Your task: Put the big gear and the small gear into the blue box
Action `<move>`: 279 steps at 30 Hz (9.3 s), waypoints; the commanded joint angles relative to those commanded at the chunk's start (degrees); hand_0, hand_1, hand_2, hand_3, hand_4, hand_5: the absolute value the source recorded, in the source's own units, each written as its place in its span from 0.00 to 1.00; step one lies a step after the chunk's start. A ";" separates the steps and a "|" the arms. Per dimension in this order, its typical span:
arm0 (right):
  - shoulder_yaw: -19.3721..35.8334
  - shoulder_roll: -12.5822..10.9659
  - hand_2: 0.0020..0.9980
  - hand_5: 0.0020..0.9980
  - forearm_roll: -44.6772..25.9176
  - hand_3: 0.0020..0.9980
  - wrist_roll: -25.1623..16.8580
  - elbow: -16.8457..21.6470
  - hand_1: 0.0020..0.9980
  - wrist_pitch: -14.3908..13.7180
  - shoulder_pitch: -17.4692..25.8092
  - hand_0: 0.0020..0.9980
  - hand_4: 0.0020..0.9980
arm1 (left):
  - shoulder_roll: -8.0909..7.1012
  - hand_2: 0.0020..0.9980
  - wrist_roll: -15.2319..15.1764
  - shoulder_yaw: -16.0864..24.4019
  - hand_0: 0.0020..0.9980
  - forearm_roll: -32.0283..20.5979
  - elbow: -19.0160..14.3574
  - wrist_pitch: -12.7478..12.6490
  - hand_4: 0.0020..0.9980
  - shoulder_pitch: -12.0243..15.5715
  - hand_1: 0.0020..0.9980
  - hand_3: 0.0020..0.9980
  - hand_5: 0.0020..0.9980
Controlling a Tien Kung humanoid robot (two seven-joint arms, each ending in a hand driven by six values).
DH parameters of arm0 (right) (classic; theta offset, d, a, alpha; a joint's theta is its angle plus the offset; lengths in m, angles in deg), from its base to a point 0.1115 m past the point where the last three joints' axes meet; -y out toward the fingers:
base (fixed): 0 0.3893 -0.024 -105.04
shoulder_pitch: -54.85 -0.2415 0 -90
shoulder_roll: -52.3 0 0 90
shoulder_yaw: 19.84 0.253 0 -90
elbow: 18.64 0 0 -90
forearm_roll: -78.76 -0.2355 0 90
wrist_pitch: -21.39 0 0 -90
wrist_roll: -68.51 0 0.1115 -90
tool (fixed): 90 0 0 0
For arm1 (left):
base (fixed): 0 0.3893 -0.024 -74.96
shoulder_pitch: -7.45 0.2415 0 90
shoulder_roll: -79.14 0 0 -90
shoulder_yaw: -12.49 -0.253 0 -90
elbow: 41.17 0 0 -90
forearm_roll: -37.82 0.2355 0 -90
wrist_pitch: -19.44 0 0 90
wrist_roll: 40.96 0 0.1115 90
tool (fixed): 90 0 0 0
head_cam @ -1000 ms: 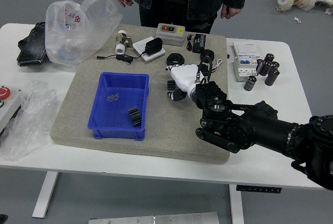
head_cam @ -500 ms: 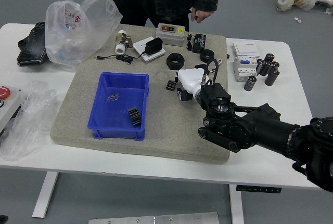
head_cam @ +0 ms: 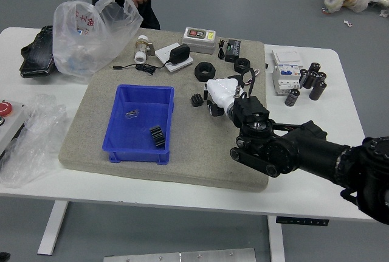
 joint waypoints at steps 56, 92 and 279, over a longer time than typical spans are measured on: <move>-2.08 -0.17 0.53 0.00 -0.53 0.59 -1.70 3.51 0.65 1.36 0.32 0.64 0.29 | 0.38 0.56 -0.61 0.63 0.64 1.05 -0.06 -0.27 0.71 0.29 0.62 0.69 0.53; 10.28 -8.64 0.70 0.00 15.67 0.57 0.97 40.36 0.73 2.64 7.09 0.68 0.38 | 0.31 0.57 -0.73 0.82 0.63 1.09 -0.12 -0.53 0.71 0.74 0.62 0.70 0.56; 7.62 -9.39 0.83 0.18 18.97 0.89 0.37 35.88 0.77 8.51 6.44 0.71 0.51 | 0.67 0.38 -4.95 1.59 0.61 0.62 -0.24 0.37 0.66 0.48 0.57 0.61 0.55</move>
